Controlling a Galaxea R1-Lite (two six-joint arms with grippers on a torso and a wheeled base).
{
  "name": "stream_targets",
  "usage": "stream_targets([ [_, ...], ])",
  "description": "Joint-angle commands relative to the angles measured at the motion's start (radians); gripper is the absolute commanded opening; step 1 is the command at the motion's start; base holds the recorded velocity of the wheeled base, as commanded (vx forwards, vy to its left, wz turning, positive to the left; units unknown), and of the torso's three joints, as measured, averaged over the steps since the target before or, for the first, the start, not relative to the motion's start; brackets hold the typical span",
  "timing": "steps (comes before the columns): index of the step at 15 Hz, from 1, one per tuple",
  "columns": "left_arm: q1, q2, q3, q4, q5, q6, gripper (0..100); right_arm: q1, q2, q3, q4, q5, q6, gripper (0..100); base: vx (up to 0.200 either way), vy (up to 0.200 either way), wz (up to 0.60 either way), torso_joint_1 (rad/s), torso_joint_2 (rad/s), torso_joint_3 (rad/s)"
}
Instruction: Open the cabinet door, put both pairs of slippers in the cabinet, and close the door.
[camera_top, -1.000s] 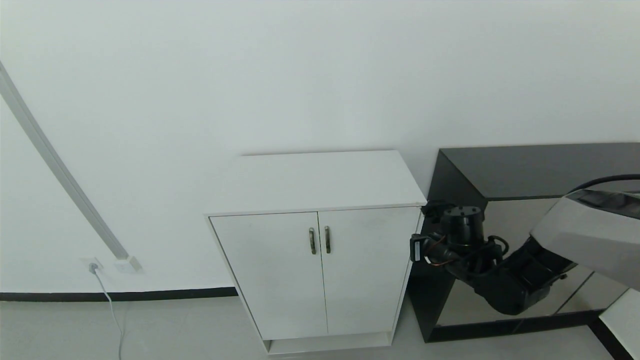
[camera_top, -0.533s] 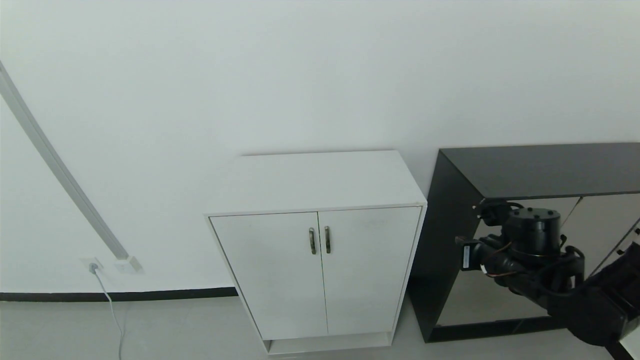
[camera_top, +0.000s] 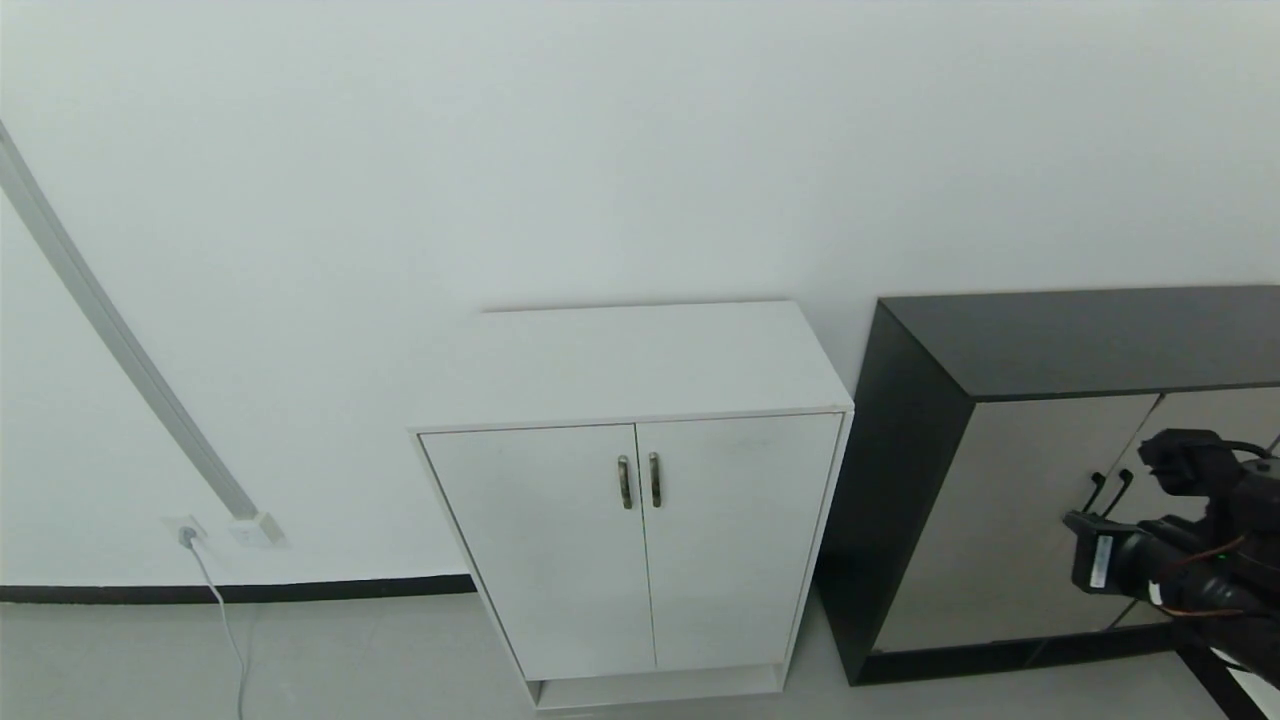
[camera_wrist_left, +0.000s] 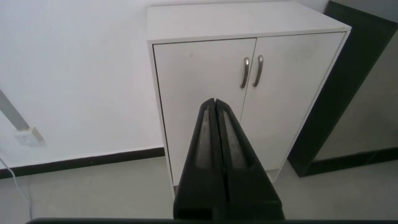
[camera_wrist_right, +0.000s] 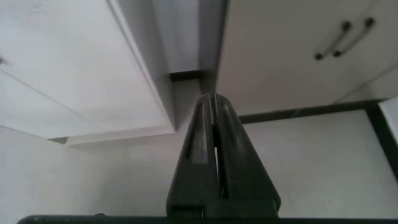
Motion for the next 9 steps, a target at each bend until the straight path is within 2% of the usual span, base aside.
stream_targets([
  [1,0.0,0.001,-0.001,0.0,0.0,0.0,0,-0.075,-0.143,0.103,0.002,0.001,-0.024,0,0.0,0.0,0.0,0.0,0.0,0.0],
  [5,0.0,0.001,-0.001,0.0,0.0,0.0,0,-0.093,-0.366,0.23,0.056,0.01,-0.033,0,0.0,0.0,0.0,0.0,0.0,0.0],
  [7,0.0,0.001,-0.001,0.0,0.0,0.0,0,-0.095,-0.514,0.243,0.175,0.01,-0.033,0,0.0,0.0,0.0,0.0,0.0,0.0],
  [9,0.0,0.001,-0.001,0.0,0.0,0.001,0,-0.09,-0.672,0.235,0.352,0.029,-0.033,0,0.0,0.0,0.0,0.0,0.0,0.0],
])
